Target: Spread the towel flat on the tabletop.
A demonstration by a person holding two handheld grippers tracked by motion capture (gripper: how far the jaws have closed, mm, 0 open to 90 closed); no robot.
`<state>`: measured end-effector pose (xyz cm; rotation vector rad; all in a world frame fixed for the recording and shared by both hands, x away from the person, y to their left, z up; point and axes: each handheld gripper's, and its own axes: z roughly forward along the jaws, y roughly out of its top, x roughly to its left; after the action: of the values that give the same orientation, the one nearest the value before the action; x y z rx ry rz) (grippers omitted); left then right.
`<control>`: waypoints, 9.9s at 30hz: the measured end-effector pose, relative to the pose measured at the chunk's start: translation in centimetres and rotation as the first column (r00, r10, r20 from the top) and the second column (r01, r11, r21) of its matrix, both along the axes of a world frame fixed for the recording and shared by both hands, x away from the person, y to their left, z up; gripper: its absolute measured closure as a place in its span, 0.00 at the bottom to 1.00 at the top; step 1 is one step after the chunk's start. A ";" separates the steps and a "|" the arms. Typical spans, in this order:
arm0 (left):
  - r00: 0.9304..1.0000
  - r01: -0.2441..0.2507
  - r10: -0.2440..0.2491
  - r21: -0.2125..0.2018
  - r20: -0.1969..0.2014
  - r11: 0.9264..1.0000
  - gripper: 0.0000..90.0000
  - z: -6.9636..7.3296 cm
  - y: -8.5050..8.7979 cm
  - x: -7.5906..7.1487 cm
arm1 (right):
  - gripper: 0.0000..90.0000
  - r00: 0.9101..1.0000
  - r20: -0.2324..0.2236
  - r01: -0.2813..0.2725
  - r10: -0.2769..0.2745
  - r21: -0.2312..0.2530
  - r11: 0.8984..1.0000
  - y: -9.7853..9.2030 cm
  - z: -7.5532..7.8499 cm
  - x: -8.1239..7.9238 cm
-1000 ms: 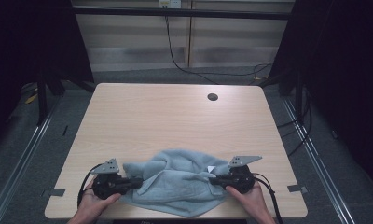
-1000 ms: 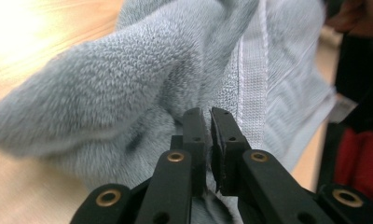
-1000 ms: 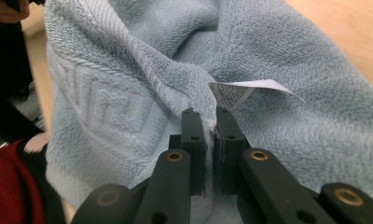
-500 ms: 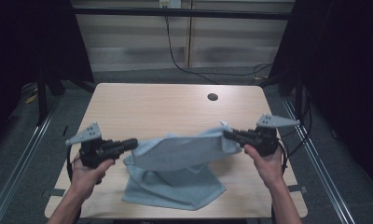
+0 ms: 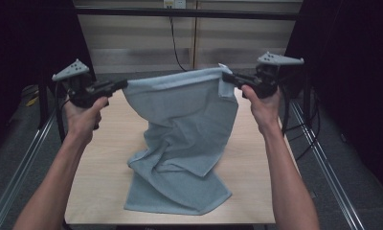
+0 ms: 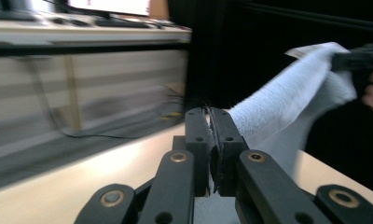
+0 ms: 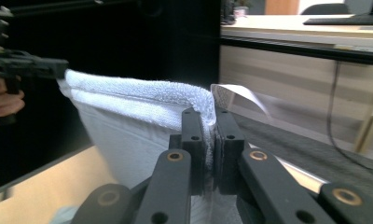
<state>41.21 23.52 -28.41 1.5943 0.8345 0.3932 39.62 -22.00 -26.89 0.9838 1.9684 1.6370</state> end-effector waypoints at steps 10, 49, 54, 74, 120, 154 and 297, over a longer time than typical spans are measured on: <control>0.981 -0.045 0.059 0.079 -0.182 0.996 0.70 -7.0 0.6 2.6 | 0.61 0.985 -0.141 0.090 -0.097 -0.052 0.995 0.6 -6.0 3.2; 0.916 0.254 -0.150 0.247 -0.373 0.935 0.72 -22.4 -1.1 -9.8 | 0.48 0.885 -0.432 -0.240 0.176 -0.096 0.966 2.0 -22.9 -10.9; 0.916 0.255 -0.156 0.238 -0.369 0.937 0.72 -22.5 -1.0 -9.5 | 0.47 0.868 -0.438 -0.290 0.232 -0.069 0.955 3.3 -23.3 -10.0; 0.919 0.199 -0.102 0.225 -0.381 0.954 0.72 -22.5 0.7 -8.7 | 0.97 0.947 -0.320 -0.034 -0.001 -0.102 0.994 1.0 -19.7 -5.6; 0.857 0.396 -0.307 0.147 -0.415 0.907 0.68 -20.4 -1.7 -13.0 | 0.78 0.914 -0.376 -0.208 0.155 -0.104 0.973 0.6 -19.5 -16.3; 0.826 0.490 -0.351 0.253 -0.441 0.834 0.68 -21.1 -4.2 -14.9 | 0.68 0.905 -0.398 -0.250 0.154 -0.202 0.947 3.4 -21.5 -18.1; 0.906 0.305 -0.204 0.237 -0.372 0.923 0.66 -21.3 -6.1 -4.2 | 0.71 0.932 -0.349 -0.009 -0.093 -0.277 0.961 -1.2 -21.8 -7.0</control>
<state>37.02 17.38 -49.67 2.0596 0.8360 0.0448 32.57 -23.22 -48.66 1.2721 2.3132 1.1753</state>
